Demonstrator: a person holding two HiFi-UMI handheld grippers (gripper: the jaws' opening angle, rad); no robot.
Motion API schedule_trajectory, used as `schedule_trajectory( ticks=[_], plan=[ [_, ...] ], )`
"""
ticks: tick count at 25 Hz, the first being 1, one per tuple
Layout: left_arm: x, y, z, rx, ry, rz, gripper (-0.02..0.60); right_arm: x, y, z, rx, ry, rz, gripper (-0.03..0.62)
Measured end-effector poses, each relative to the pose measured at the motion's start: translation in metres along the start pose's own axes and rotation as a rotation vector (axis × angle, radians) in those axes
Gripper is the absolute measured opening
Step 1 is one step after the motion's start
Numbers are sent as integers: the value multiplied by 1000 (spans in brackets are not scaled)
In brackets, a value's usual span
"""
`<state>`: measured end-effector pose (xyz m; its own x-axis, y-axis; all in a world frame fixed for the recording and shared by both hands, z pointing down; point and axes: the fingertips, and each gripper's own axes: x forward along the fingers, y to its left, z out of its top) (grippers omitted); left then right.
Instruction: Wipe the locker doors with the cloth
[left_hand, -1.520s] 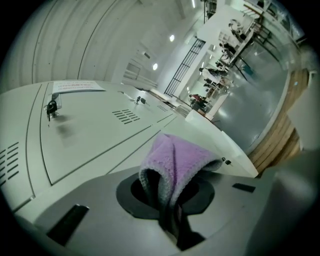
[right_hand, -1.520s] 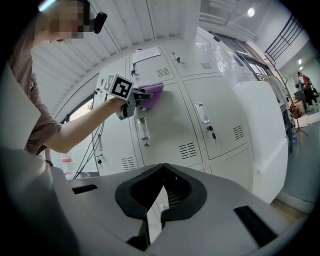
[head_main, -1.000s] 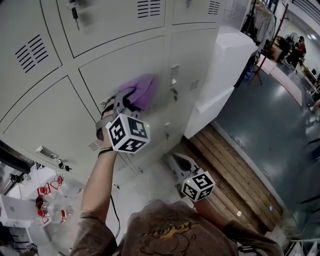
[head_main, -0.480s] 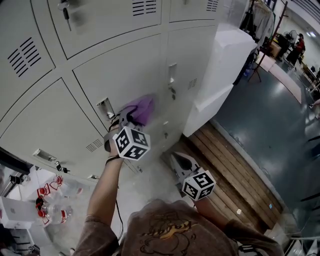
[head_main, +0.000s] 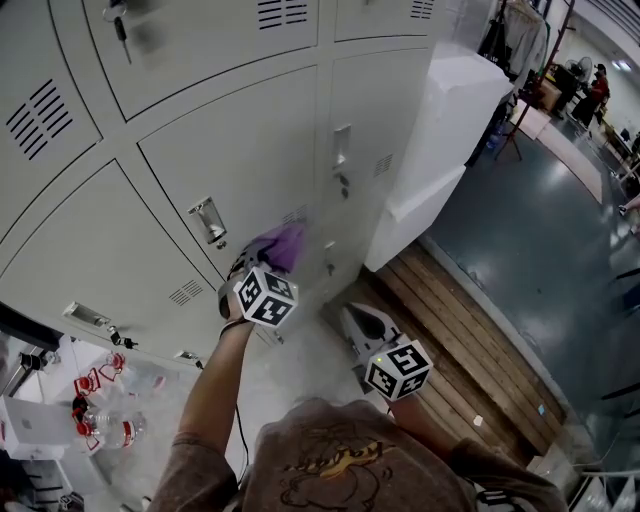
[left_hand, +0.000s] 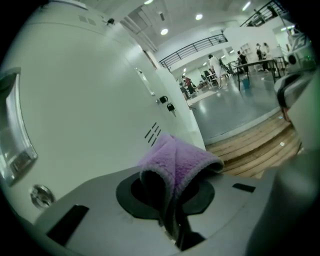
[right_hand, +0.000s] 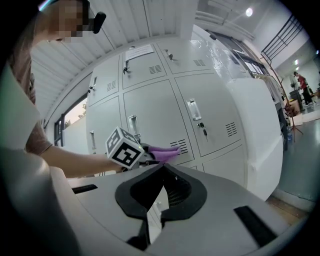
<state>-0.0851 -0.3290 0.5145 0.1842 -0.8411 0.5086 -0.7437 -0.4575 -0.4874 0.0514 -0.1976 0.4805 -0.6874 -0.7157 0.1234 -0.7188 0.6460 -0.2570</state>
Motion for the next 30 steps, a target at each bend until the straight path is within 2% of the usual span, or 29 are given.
schedule_trajectory(
  ticks=[4,8,15,18,21,27,30],
  plan=[
    [13,-17,-23,-47,51,-60,43,0,0,0,1,0,-3,-2],
    [17,-26,-33,-62,76,-89,43,0,0,0,-1,-1,-4,-2],
    [6,-46,-22,-54,49,-138,43,1,3,-1,3,-2,-2,-2],
    [-3,-40,-1,-33,1,-132,43,1,3,0,2,-5,-2,-2],
    [-18,-22,32,1,-71,-96,43,0,3,1,0,-8,-5,-2],
    [-64,24,111,63,-252,18,43,-2,4,2,-2,-12,-6,-2],
    [-90,45,148,130,-316,97,43,-3,3,3,-3,-14,-7,-2]
  ],
)
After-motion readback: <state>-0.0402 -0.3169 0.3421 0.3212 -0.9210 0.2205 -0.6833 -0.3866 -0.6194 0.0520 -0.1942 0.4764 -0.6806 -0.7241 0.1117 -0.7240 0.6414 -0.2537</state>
